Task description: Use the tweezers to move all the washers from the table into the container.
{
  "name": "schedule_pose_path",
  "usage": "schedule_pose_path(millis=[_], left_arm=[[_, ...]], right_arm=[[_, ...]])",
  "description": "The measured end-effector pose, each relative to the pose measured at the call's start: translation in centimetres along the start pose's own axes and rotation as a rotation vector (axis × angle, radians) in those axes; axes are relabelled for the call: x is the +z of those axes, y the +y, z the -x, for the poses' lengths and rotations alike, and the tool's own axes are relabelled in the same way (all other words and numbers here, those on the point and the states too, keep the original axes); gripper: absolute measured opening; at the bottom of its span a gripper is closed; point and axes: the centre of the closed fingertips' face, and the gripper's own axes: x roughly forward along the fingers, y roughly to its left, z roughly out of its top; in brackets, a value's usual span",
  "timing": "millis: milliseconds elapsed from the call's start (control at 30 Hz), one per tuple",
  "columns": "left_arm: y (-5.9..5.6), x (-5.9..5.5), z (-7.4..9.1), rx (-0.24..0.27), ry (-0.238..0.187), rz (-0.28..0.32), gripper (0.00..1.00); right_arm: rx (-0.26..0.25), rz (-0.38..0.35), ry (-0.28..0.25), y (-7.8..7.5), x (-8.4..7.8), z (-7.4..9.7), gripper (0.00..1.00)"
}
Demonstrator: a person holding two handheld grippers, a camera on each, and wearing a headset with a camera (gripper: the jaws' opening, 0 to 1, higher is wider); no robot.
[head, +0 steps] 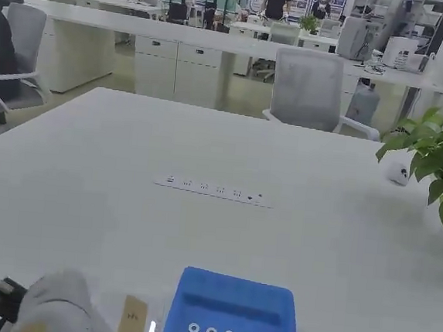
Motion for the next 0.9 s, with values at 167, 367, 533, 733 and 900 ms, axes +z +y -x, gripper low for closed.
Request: schedule_pose_path(millis=[167,367,533,733,900], left_arm=[[0.1,-1.6,-0.2,-0.003,0.048,0.003,0.0],[0.5,-3.6,-0.5,-0.012,0.109,0.035,0.0],[0.5,-5.0,-1.3,-0.045,0.154,0.083,0.0],[0.6,-6.4,-2.5,-0.061,0.237,0.045,0.0],[1.0,-7.3,-3.1,-0.06,0.285,0.034,0.0]], right_arm=[[0.0,-0.072,-0.016,0.1,-0.7,-0.7,0.09],[-0.078,-0.177,-0.124,-0.6,-0.4,1.2,0.25],[-0.221,-0.15,-0.218,-1.8,-1.2,4.1,0.49],[-0.31,-0.225,-0.31,-2.2,-2.4,7.3,0.7],[-0.368,-0.316,-0.374,-1.8,-3.3,9.1,0.84]])
